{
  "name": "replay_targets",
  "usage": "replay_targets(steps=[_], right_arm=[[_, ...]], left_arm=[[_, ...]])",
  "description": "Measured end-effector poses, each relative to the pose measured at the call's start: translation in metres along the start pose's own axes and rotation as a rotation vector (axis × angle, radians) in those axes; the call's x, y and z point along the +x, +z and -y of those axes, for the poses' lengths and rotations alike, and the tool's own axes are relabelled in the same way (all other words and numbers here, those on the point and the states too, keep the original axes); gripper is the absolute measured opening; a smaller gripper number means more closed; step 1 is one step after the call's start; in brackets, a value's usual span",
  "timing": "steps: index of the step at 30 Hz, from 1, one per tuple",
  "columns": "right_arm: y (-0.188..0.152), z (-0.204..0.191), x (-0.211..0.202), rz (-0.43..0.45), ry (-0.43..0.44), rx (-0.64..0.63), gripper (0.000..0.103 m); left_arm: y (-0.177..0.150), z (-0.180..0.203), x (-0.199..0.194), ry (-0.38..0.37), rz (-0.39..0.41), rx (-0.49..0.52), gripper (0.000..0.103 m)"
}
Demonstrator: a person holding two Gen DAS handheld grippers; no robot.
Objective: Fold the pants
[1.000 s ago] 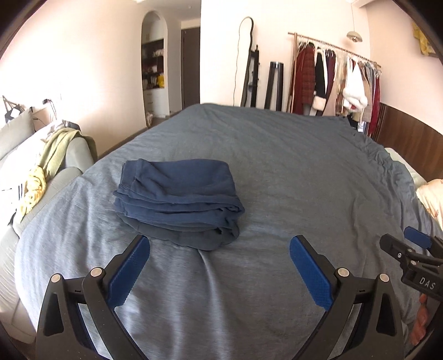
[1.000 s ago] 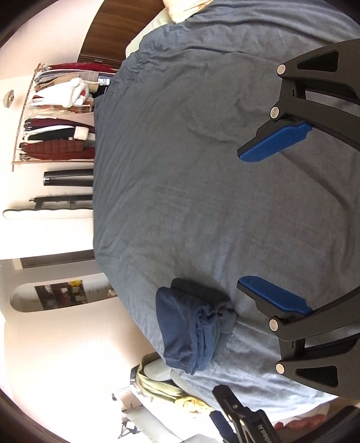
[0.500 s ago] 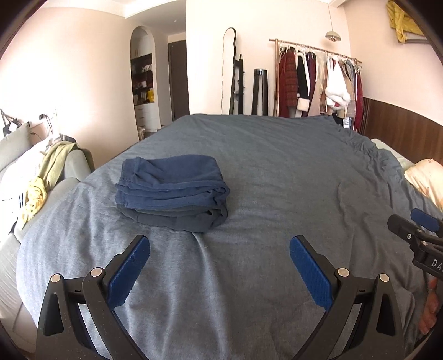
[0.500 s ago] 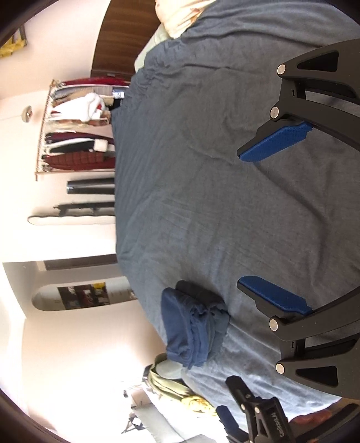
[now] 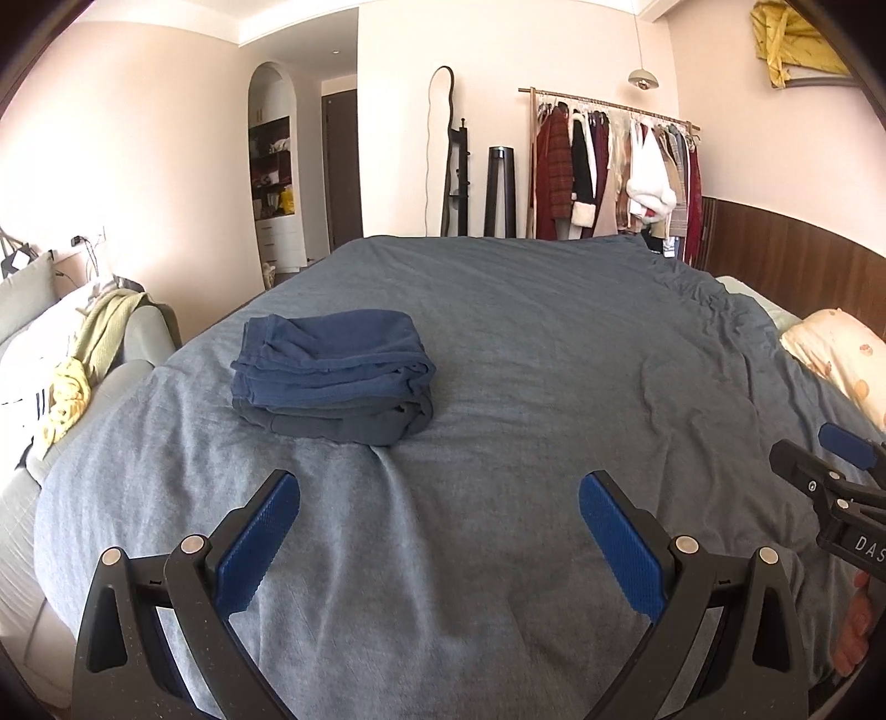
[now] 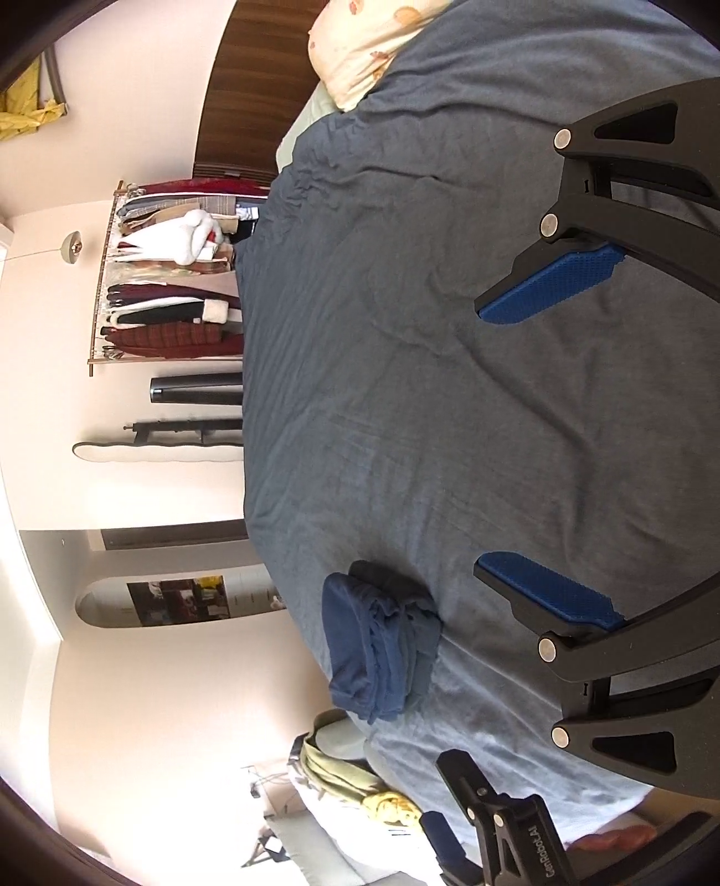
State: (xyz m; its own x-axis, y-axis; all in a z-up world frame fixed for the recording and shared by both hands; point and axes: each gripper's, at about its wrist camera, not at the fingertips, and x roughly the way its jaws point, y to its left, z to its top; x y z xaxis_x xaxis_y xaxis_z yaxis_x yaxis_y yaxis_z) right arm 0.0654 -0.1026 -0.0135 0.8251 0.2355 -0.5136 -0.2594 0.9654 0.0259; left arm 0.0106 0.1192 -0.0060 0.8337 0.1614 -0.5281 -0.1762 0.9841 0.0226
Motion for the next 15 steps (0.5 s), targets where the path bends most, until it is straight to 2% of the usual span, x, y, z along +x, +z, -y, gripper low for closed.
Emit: replay_targets(steps=[15], right_arm=[[-0.0076,0.0027,-0.0072,-0.008,0.0,0.009,0.085]], left_arm=[[-0.0018,0.0036,-0.0073,-0.005,0.002,-0.001,0.103]])
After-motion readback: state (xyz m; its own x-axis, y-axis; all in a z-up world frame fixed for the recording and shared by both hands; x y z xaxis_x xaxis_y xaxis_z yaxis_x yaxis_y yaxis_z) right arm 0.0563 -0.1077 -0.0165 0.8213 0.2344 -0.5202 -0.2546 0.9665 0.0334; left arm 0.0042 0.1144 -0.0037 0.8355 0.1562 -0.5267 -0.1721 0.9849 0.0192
